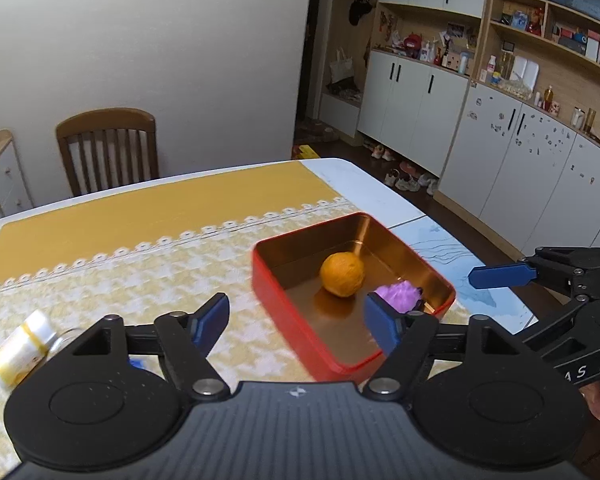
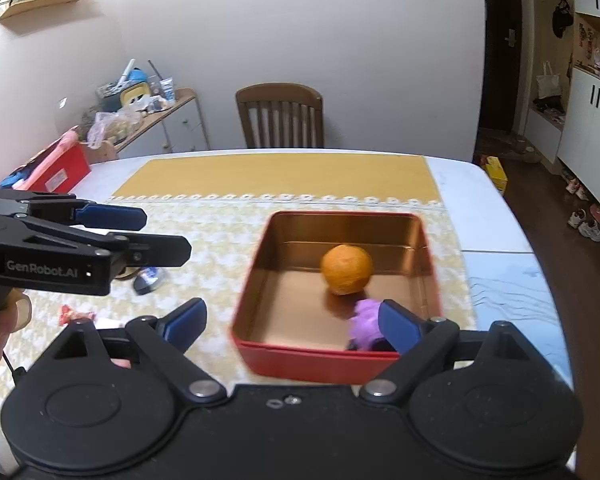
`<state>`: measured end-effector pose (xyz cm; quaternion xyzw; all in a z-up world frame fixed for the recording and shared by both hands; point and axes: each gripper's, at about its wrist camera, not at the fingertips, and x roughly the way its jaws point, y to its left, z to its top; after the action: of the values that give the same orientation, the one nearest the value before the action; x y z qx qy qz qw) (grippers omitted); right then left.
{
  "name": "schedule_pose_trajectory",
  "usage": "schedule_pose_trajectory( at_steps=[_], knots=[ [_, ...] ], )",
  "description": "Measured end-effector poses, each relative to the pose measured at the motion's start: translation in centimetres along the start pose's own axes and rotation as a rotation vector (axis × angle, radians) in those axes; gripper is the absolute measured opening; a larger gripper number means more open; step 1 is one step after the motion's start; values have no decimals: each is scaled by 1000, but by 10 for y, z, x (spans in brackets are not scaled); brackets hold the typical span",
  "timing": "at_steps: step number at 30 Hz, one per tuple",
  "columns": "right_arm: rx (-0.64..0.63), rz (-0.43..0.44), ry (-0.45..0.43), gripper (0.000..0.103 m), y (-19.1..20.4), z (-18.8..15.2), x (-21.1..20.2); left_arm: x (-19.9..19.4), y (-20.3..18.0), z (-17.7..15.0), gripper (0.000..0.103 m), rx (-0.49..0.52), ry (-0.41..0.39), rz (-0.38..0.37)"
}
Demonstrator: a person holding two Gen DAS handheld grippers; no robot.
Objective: Organize rigid objects
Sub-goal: 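Withdraw both grippers from the tin toward the remaining items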
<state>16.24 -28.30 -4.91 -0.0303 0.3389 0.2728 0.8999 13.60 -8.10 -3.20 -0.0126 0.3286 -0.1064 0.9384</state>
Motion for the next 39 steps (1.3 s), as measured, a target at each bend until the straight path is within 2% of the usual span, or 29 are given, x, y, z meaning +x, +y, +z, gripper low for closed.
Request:
schedule_pose_trajectory(
  at_steps=[2, 6, 12, 20, 29, 34, 39],
  knots=[
    [-6, 11, -3, 98, 11, -2, -1, -11, 9, -8, 75, 0, -7, 14],
    [-10, 40, -9, 103, 35, -8, -1, -33, 29, -24, 85, -25, -31, 69],
    [-20, 86, -1, 103, 66, -16, 5, -58, 63, -49, 85, -64, -35, 129],
    [-60, 81, 27, 103, 105, -26, 15, -74, 103, -86, 85, -108, 6, 197],
    [-125, 62, 72, 103, 130, -29, 47, -70, 129, -123, 85, -123, 58, 252],
    [-147, 45, 103, 102, 138, -30, 71, -59, 144, -133, 85, -150, 87, 270],
    [-167, 14, 134, 95, 139, -31, 98, -42, 159, -134, 85, -174, 113, 281]
  ],
)
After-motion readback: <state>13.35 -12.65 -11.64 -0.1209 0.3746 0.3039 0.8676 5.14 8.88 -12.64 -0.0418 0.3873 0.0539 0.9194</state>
